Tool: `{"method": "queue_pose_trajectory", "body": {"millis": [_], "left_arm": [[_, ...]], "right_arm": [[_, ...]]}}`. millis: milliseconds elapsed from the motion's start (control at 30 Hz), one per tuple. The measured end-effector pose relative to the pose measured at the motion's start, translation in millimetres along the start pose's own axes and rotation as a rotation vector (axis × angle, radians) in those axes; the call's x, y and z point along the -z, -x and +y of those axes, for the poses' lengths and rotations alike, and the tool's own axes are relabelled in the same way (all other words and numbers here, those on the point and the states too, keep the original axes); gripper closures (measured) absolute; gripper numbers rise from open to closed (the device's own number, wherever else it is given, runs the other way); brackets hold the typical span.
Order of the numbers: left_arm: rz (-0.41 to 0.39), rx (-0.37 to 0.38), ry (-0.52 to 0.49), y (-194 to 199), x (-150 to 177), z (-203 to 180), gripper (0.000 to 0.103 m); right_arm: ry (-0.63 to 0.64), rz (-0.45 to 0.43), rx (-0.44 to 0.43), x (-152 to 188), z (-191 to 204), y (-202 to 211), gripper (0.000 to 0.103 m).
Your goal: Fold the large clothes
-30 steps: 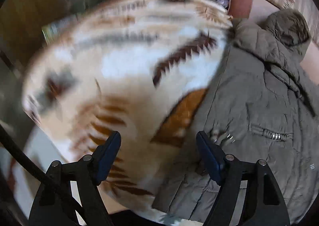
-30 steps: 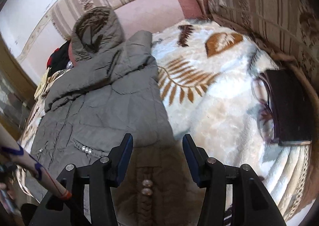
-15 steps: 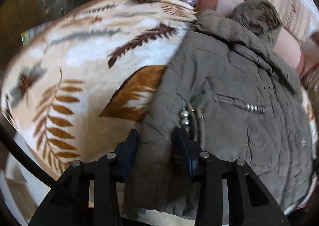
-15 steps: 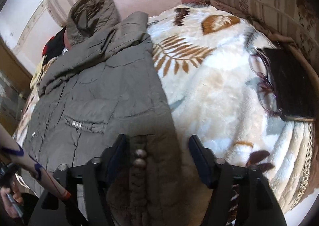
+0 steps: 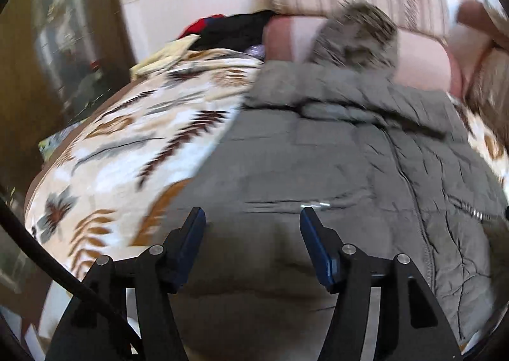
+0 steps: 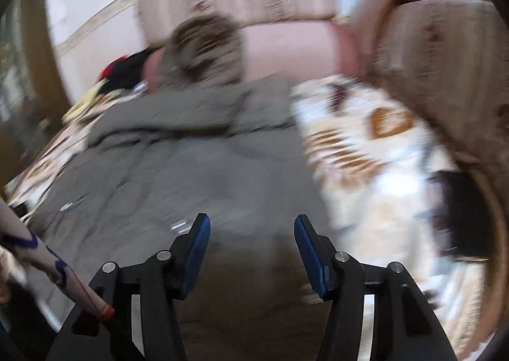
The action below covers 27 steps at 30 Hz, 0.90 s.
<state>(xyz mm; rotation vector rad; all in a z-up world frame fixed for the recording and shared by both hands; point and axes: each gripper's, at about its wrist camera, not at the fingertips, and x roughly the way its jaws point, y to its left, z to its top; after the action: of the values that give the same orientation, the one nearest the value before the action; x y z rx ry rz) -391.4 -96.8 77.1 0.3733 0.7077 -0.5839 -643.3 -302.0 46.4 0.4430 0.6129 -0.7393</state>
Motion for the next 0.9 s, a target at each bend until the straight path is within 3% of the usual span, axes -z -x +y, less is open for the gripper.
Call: {"method": "queue_pose_trajectory", "body": {"millis": [67,300,900], "left_arm": [[0.013,0.007,-0.031,-9.6,7.2,-21.4,0.042],[0.061,-0.016,-0.087,-35.4,27.7,-48.7,0.041],[0.052,-0.023,-0.097,-39.7,31.4,-48.4,0.034]], "right_arm": [[0.045,0.035,-0.033,7.5,18.6,-8.0,0.043],[0.194,0.119,0.039,30.4,46.2,-36.1,0.042],[0.18,0.133,0.058,28.1,45.3,-45.6,0.04]]}}
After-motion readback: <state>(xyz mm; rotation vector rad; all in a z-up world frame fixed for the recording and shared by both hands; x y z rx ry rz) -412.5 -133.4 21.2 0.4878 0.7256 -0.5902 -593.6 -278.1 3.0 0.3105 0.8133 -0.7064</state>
